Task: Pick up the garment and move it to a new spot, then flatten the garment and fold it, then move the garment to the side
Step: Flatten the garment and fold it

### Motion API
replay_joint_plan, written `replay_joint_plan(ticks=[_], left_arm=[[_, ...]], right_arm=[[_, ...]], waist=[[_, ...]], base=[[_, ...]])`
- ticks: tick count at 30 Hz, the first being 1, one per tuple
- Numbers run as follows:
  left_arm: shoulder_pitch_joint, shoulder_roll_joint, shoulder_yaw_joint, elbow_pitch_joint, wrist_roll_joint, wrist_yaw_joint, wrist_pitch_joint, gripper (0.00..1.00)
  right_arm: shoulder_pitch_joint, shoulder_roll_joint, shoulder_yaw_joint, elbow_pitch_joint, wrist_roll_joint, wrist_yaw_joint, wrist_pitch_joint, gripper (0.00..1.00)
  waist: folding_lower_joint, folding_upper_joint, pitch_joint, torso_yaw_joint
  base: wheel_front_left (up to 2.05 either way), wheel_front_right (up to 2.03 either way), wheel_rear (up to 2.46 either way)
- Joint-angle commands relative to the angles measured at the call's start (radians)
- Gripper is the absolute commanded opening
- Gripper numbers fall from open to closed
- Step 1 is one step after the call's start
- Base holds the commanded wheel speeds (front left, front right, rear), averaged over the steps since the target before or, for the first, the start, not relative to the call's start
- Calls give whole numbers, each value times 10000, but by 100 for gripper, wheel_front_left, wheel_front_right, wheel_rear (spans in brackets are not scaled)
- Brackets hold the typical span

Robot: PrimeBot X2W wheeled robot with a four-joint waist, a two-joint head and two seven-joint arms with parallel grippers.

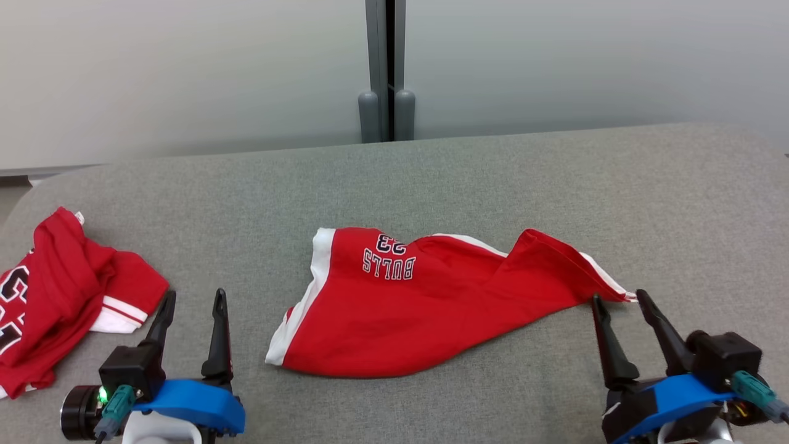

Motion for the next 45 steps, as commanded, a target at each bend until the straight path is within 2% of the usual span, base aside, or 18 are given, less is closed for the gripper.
replay_joint_plan(ticks=[1,8,13,18,24,28,29,30,31,36,40,45], left_arm=[[-265,28,-27,-78,6,47,-48,100],[-845,-71,-114,-275,186,22,-107,100],[-1364,-264,-238,-308,319,-87,-187,100],[-1628,-367,-240,-216,390,-125,-261,100],[-1876,-509,-184,-107,458,-192,-307,100],[-1921,-576,-123,-53,502,-234,-332,100],[-1924,-588,-106,-39,509,-247,-336,100],[-1920,-597,-89,-22,525,-258,-332,100],[-1907,-609,-73,-14,544,-255,-335,100],[-1802,-659,0,-11,602,-279,-338,100],[-1735,-647,70,-18,688,-288,-340,100],[-1656,-664,168,-59,729,-313,-342,100]], right_arm=[[-180,-6,196,3,-119,1,75,100],[-641,-30,1721,393,-337,1,309,100],[-1250,-201,3272,1327,-197,1,271,100],[-1720,-413,4048,2074,-239,1,274,100],[-2332,-609,4429,3228,-537,1,240,100],[-2570,-731,4868,4090,-661,2,608,100],[-2599,-750,4985,4288,-629,2,713,56],[-2624,-779,5091,4475,-587,4,841,39],[-2640,-799,5187,4625,-537,10,891,0],[-2791,-856,5534,4433,-97,18,426,0],[-2945,-1000,5558,3515,447,10,-295,0],[-2926,-1341,5144,2270,909,1,-582,0]], waist=[[0,0,168,51],[0,0,1033,282],[0,0,1707,593],[0,0,1990,781],[0,0,2190,966],[0,0,2224,1000],[0,0,2219,1002],[0,0,2206,999],[0,0,2188,992],[0,0,2098,870],[0,0,2025,718],[0,0,1957,537]], base=[[0,0,0],[0,0,0],[0,0,0],[0,0,0],[0,0,0],[0,0,0],[0,0,0],[0,0,0],[0,0,0],[0,0,0],[0,0,0],[0,0,0]])
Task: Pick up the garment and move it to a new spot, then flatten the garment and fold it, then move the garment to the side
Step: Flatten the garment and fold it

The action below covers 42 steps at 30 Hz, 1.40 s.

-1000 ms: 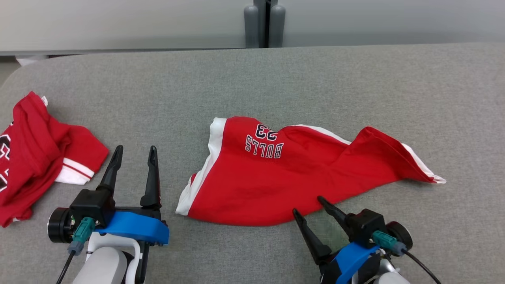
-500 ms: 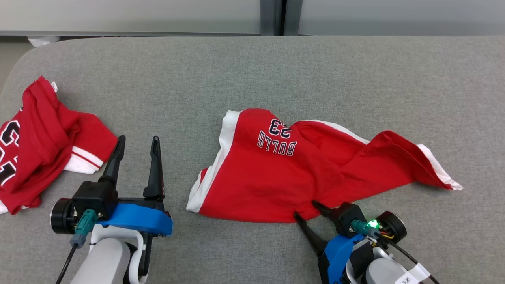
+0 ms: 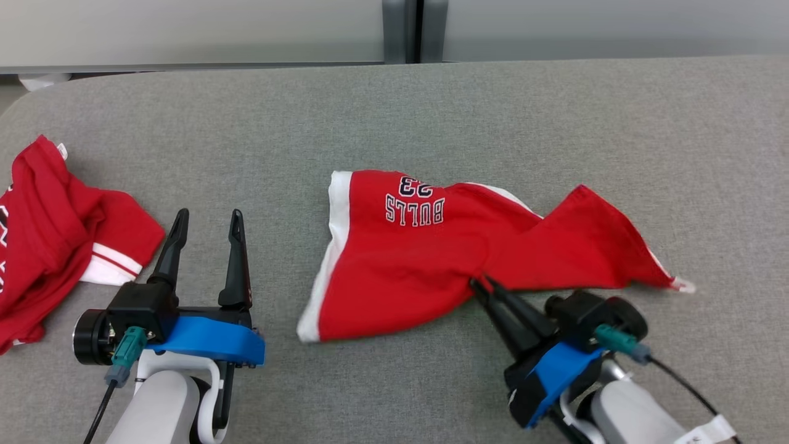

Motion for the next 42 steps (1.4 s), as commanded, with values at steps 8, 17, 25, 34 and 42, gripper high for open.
replay_joint_plan(ticks=[8,17,25,34,42], left_arm=[[129,-43,128,-114,126,-42,-46,100],[-195,-154,128,-168,191,-105,-46,100],[-524,-325,161,-115,331,-255,-47,100],[-721,-562,159,34,521,-445,-47,100],[-383,-627,259,227,606,-535,-47,100]], right_arm=[[343,-313,-1770,-1526,-38,1,313,0],[83,-596,-4098,-1429,-306,1,965,0],[-1364,-788,-4350,-542,-86,1,739,0],[-2720,-857,-3477,1864,220,1,-77,69],[-1948,-737,-3932,2441,383,1,-1319,100]], waist=[[-1,-2,25,-144],[-1,-2,421,-45],[-1,-2,883,180],[-1,-2,1095,324],[-1,-2,675,121]], base=[[0,0,0],[0,0,0],[0,0,0],[0,0,0],[0,0,0]])
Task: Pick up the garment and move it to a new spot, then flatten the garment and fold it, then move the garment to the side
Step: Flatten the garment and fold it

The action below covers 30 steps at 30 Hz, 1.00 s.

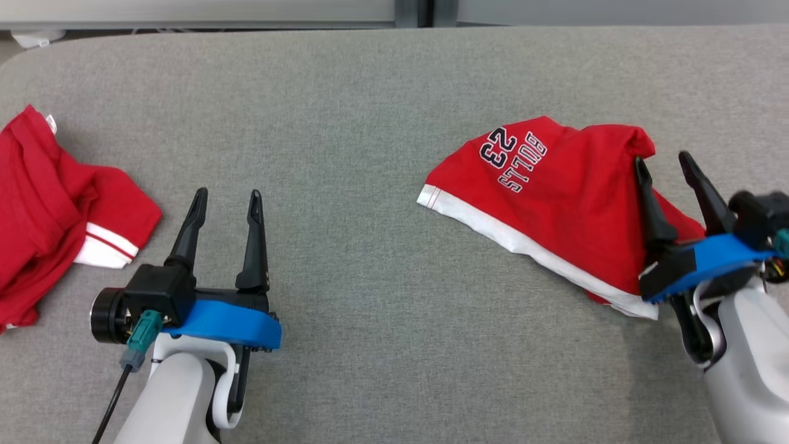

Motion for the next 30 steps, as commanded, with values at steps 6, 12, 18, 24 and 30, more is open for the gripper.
replay_joint_plan(ticks=[6,12,18,24,30], left_arm=[[594,87,64,147,64,-26,-47,100],[984,220,39,177,4,38,1,100],[1348,323,-12,19,-48,134,134,100],[1516,360,-65,-118,-97,175,255,100],[1583,400,-104,-241,-118,247,291,100]], right_arm=[[1834,238,-866,-1489,-419,1,-330,100],[3312,916,-1293,-3019,-1025,1,-158,100],[4360,1530,-1404,-4236,-1291,1,408,100],[4659,1690,-1427,-4613,-1322,1,702,100],[4764,1752,-1520,-4795,-1314,1,881,100]], waist=[[-1,-1,-883,-444],[-1,-1,-1417,-628],[-1,-1,-1667,-800],[-1,-1,-1745,-857],[-1,-1,-1770,-864]], base=[[0,0,0],[0,0,0],[0,0,0],[0,0,0],[0,0,0]])
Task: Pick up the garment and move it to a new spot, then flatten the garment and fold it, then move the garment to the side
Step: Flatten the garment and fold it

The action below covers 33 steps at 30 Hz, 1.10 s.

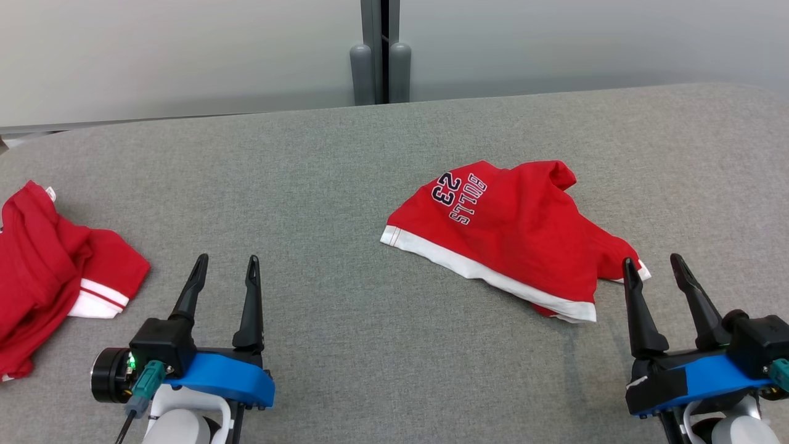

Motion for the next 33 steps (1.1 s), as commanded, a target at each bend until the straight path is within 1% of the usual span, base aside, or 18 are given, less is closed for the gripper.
replay_joint_plan(ticks=[1,6,9,13,17,21,26,32,33], left_arm=[[66,47,-20,-65,-19,47,1,100],[56,78,-45,-126,-48,63,25,100],[-221,91,-99,-205,101,115,-9,100],[-866,-26,-441,-104,274,-52,316,100],[-1928,-297,-949,249,405,-416,902,100],[-2992,-666,-1417,1083,435,-869,1536,100],[-4035,-962,-1781,2624,373,-1340,2162,100],[-4817,-1139,-1925,4276,189,-1596,2785,100],[-4888,-1154,-1944,4478,150,-1620,2900,88]], right_arm=[[134,28,-40,-55,-23,1,31,100],[159,55,-36,-99,-16,1,98,100],[74,64,-10,-156,-6,1,117,100],[-85,73,32,-266,-16,1,93,100],[-309,107,111,-438,-13,1,47,100],[-528,141,276,-452,67,1,-14,100],[-765,200,527,-278,154,1,-154,100],[-931,240,587,-19,227,1,-346,100],[-935,245,563,12,233,1,-378,100]], waist=[[0,1,-4,0],[0,1,-3,-23],[0,1,118,-63],[0,1,403,-155],[0,1,911,-354],[0,1,1412,-686],[0,1,1809,-1134],[0,1,2048,-1433],[0,1,2061,-1439]], base=[[0,0,0],[0,0,0],[0,0,0],[0,0,0],[0,0,0],[0,0,0],[0,0,0],[0,0,0],[0,0,0]])
